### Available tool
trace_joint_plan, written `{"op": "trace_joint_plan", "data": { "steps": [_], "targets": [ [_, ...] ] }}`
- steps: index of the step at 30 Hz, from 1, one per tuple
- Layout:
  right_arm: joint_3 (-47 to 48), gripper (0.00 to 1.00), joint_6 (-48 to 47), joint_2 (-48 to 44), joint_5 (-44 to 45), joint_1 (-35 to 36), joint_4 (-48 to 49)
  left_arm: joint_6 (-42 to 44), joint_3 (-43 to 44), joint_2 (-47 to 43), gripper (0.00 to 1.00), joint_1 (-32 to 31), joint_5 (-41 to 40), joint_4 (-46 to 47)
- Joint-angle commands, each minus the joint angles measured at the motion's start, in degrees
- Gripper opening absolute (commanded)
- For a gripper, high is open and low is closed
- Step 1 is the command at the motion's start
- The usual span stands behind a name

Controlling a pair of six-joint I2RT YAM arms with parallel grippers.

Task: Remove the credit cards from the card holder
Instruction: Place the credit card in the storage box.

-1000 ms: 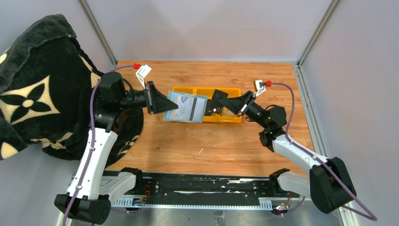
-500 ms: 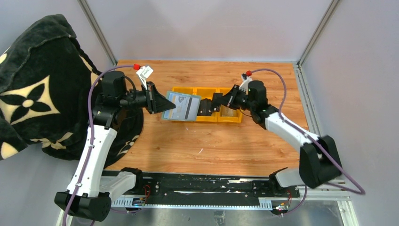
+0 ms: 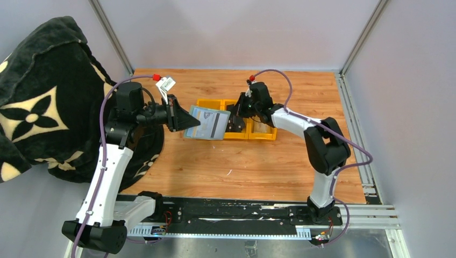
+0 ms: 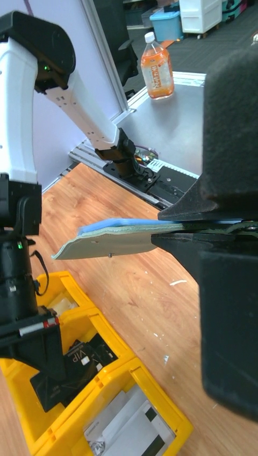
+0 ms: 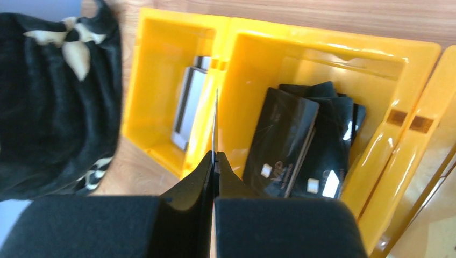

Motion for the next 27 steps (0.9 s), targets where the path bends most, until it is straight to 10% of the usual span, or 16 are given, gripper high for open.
{"op": "trace_joint_plan", "data": {
  "steps": [1,8,14,22,27],
  "targets": [
    [2.35,0.0,-1.99,4.57,4.74,1.02,-2.5,1.19,1.45,-1.53,0.0,0.24,1.62,-0.45],
    [4.18,0.03,-3.06,7.42,5.47,1.51,-3.07,1.93,1.64,-2.13,0.0,0.21,1.99,-0.89],
    [5.77,0.44,-8.06,2.98,11.13,3.75,-7.65,1.85,1.51,-2.24,0.0,0.23,2.47,-0.68],
    [2.73,0.71,-9.72,-10.48,16.35,6.11,-9.77,-3.01,1.55,-2.29,0.0,0.21,2.97,5.12],
    [-17.95,0.86,1.47,-25.7,-4.68,5.01,22.5,-7.21,0.53,-2.39,0.0,0.25,2.97,11.26]
  ]
}}
